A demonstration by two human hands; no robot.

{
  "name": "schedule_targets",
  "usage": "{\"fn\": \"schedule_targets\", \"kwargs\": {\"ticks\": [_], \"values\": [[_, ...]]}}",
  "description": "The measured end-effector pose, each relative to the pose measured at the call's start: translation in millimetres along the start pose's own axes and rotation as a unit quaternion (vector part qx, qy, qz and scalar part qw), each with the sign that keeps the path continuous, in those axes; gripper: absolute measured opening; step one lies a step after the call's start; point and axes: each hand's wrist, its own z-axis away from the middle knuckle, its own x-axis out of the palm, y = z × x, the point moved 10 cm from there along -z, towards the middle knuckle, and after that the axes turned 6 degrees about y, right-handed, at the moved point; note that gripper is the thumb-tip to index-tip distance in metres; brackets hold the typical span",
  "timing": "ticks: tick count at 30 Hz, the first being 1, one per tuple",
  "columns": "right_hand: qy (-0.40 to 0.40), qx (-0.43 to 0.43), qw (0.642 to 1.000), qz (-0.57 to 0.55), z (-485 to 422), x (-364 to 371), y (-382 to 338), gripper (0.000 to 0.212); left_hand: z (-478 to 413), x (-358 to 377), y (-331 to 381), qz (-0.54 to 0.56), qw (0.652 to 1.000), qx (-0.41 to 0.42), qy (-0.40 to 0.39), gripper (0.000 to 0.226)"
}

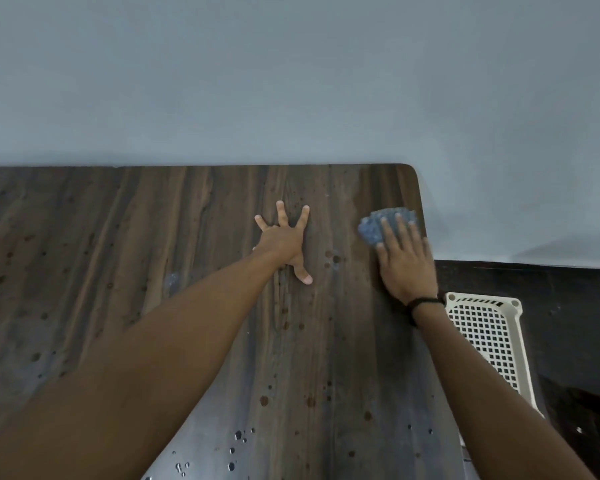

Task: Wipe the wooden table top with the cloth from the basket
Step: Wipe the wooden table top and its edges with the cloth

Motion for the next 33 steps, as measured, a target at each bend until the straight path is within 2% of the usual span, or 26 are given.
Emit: {"fn": "schedule_targets", "kwargs": {"ticks": [2, 3, 6, 7, 10, 11, 14, 15, 19, 20, 23, 24, 25, 27, 28, 29, 31, 32, 33], "values": [[0.029, 0.108, 0.994, -0.004, 2.2, -5.1, 11.7, 0.058, 2.2, -0.5, 1.1, 0.0, 1.0, 0.004, 0.001, 0.159], [0.027, 0.093, 0.995, 0.006, 12.7, -0.3, -4.9, 0.059, 4.9, -1.9, 2.6, 0.0, 1.0, 0.01, 0.005, 0.158], [-0.006, -0.077, 0.997, 0.003, 56.3, 10.1, -36.4, 0.057, 12.5, -5.5, 1.9, 0.01, 0.999, 0.029, 0.036, 0.154], [-0.007, -0.076, 0.997, 0.008, 58.9, 5.4, -21.6, 0.057, 15.3, -4.7, -0.5, 0.026, 0.998, 0.03, 0.045, 0.152], [0.03, 0.066, 0.997, 0.016, 53.9, -12.2, 22.9, 0.059, 22.3, 12.7, -3.6, 0.084, 0.995, 0.036, 0.048, 0.147], [0.016, 0.049, 0.998, 0.028, 65.0, -9.2, 11.8, 0.059, 25.7, 22.1, 0.0, 0.086, 0.995, 0.045, 0.038, 0.148], [-0.04, -0.137, 0.989, 0.028, 117.6, 2.7, -19.3, 0.057, 44.4, 54.0, 16.2, 0.06, 0.997, 0.051, -0.013, 0.153], [-0.043, -0.146, 0.988, 0.029, 119.1, -3.4, -9.5, 0.057, 50.1, 63.1, 19.6, 0.055, 0.997, 0.045, -0.028, 0.152], [-0.009, 0.049, 0.999, 0.013, 94.8, -11.6, 19.9, 0.059, 63.5, 75.3, 30.9, 0.037, 0.998, 0.036, -0.024, 0.151], [-0.01, 0.026, 0.999, 0.023, 106.5, -6.8, 1.7, 0.059, 65.1, 74.4, 32.5, 0.04, 0.998, 0.038, -0.018, 0.151], [-0.028, -0.163, 0.986, 0.031, 152.3, -1.3, -25.2, 0.056, 70.8, 70.7, 29.3, 0.043, 0.998, 0.038, -0.003, 0.152], [-0.026, -0.167, 0.985, 0.035, 148.0, -6.7, -12.4, 0.056, 72.7, 68.8, 28.9, 0.047, 0.998, 0.039, 0.003, 0.152], [-0.015, -0.126, 0.991, 0.032, 133.5, -12.2, 4.5, 0.056, 75.2, 67.3, 28.5, 0.054, 0.998, 0.039, 0.01, 0.151], [0.003, 0.026, 1.0, -0.001, 110.7, -18.4, 30.2, 0.057, 81.5, 67.4, 27.4, 0.067, 0.997, 0.034, 0.023, 0.147], [0.006, 0.046, 0.999, -0.001, 115.7, -15.7, 22.6, 0.057, 85.4, 70.6, 26.8, 0.073, 0.996, 0.032, 0.027, 0.145], [0.0, 0.01, 1.0, 0.015, 130.9, -10.8, 1.8, 0.057, 89.9, 76.9, 26.2, 0.081, 0.996, 0.031, 0.026, 0.145], [-0.018, -0.146, 0.989, 0.025, 177.2, -1.9, -30.0, 0.056, 102.3, 98.0, 22.0, 0.103, 0.994, 0.021, 0.012, 0.149], [-0.021, -0.194, 0.981, 0.024, 189.1, -4.7, -25.9, 0.055, 110.0, 111.2, 18.7, 0.111, 0.994, 0.012, 0.0, 0.15], [-0.018, -0.2, 0.979, 0.023, 184.2, -10.3, -14.8, 0.055, 117.4, 124.1, 15.8, 0.112, 0.994, 0.005, -0.01, 0.15]]}}
